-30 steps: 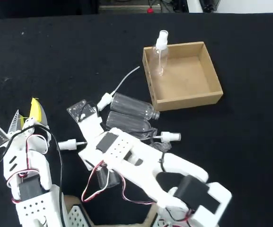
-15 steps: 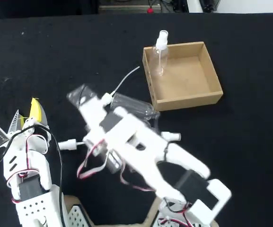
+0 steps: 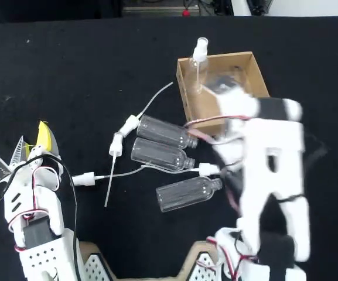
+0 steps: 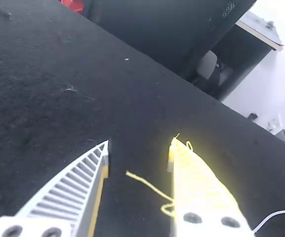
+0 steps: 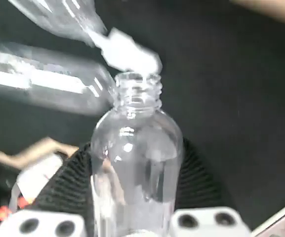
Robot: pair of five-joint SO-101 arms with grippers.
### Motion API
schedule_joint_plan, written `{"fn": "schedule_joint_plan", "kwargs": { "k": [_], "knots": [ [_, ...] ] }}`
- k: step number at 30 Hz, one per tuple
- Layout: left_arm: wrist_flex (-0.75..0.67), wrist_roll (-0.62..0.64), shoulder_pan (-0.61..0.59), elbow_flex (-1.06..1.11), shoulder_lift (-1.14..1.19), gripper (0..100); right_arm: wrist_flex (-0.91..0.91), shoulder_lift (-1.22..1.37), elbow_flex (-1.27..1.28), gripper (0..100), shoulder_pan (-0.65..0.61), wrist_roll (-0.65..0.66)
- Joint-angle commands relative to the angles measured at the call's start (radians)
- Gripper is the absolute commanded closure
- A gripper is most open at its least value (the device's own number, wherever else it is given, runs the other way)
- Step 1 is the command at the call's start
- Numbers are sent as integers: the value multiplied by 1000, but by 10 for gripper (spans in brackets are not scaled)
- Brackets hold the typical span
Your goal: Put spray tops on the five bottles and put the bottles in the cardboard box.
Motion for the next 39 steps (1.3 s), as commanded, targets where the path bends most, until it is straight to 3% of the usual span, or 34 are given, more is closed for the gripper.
{"fn": "schedule_joint_plan", "kwargs": {
  "k": [1, 4, 7, 14, 21, 29, 39],
  "knots": [
    [-21, 8, 24, 21, -9, 805, -75, -38, 116, 928, 404, 410],
    [-21, 8, 36, 21, -8, 805, -241, -38, 193, 927, 609, 537],
    [-21, 8, 36, 21, -8, 805, -425, -38, 274, 927, 763, 566],
    [5, 8, 38, 21, -14, 805, -694, -36, 487, 923, 868, 566],
    [5, 8, 38, 21, -15, 805, -634, -36, 490, 735, 870, 566],
    [5, 8, 38, 21, -15, 805, -617, -38, 424, 766, 872, 562],
    [5, 8, 38, 21, -15, 805, -158, -35, -28, 765, 865, 566]
  ]
}}
